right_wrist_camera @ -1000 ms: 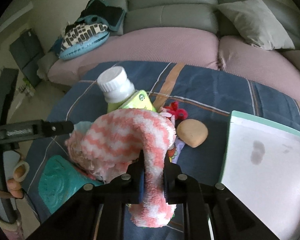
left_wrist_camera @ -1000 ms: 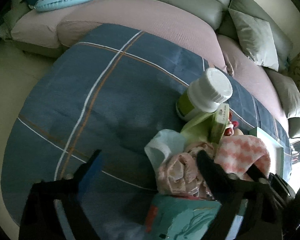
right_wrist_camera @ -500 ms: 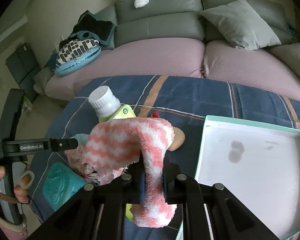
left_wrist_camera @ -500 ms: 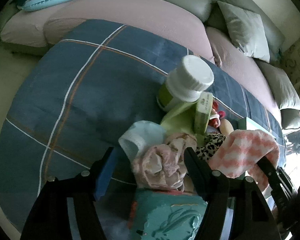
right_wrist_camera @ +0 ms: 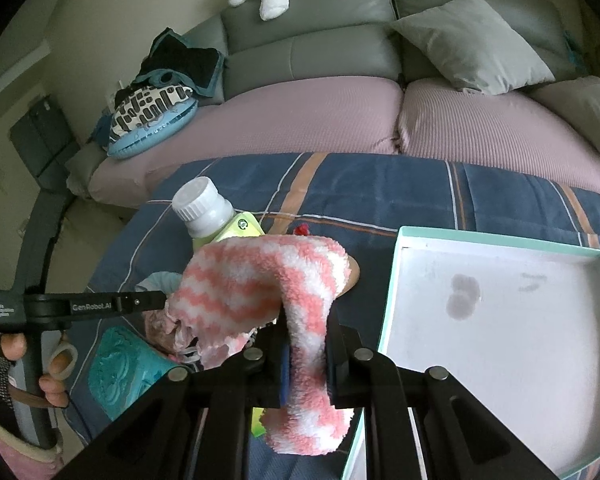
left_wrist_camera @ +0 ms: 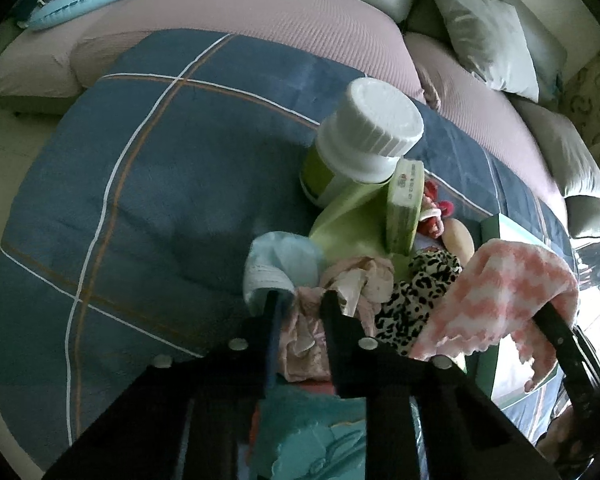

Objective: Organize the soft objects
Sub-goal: 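Grasp the pink patterned cloth with the left gripper while the right gripper holds the knit cloth, then carry both cloths over the white tray with both grippers, then open the left gripper to drop the pink cloth while the right gripper releases the knit cloth, then move both grippers back toward the remaining items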

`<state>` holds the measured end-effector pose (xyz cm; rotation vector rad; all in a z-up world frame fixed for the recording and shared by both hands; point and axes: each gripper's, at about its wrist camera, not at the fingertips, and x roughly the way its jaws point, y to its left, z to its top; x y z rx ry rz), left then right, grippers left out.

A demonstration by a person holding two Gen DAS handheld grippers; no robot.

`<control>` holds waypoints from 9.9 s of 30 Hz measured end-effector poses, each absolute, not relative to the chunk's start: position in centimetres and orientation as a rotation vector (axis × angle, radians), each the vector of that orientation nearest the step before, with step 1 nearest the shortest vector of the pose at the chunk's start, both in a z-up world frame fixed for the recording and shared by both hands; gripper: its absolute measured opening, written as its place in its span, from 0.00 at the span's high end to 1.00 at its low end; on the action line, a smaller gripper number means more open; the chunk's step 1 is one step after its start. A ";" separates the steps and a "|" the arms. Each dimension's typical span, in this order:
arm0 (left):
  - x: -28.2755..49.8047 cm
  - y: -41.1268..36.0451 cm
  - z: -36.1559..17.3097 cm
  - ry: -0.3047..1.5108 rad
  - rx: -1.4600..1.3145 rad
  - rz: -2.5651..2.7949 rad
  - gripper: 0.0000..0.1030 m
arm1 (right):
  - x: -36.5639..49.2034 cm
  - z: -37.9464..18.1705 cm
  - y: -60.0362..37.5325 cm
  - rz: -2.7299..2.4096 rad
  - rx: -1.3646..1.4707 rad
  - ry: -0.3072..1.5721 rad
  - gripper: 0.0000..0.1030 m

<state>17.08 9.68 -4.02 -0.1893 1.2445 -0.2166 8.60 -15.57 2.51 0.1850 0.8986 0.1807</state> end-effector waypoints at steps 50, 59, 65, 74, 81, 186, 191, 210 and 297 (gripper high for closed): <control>15.8 12.8 -3.0 1.207 -0.312 -0.188 0.78 | 7.7 3.6 -17.1 0.183 0.233 0.857 0.87; 15.2 11.7 -2.1 1.236 -0.257 -0.186 0.78 | 7.7 3.6 -17.3 0.184 0.242 0.858 0.87; 14.5 11.9 -0.9 1.219 -0.250 -0.168 0.77 | 7.6 3.6 -17.4 0.185 0.251 0.855 0.87; 16.2 9.4 -0.4 1.232 -0.162 -0.207 0.71 | 7.5 3.5 -17.6 0.180 0.252 0.857 0.87; 18.0 7.4 -3.8 1.320 -0.060 -0.177 0.71 | 7.5 3.5 -18.0 0.173 0.268 0.860 0.87; 12.4 -19.7 -4.5 1.178 0.013 -0.477 0.86 | 5.5 -3.9 -41.4 -0.291 0.453 1.030 0.84; 12.2 -19.6 -4.3 1.165 0.032 -0.469 0.82 | 5.6 -3.7 -41.2 -0.299 0.438 1.037 0.84; 11.8 -19.4 -1.0 1.063 0.057 -0.471 0.33 | 5.3 0.1 -40.0 -0.359 0.342 0.990 0.69; 11.4 11.2 5.7 0.919 -0.149 0.243 0.04 | 10.2 -0.5 -16.7 0.109 0.256 1.036 0.00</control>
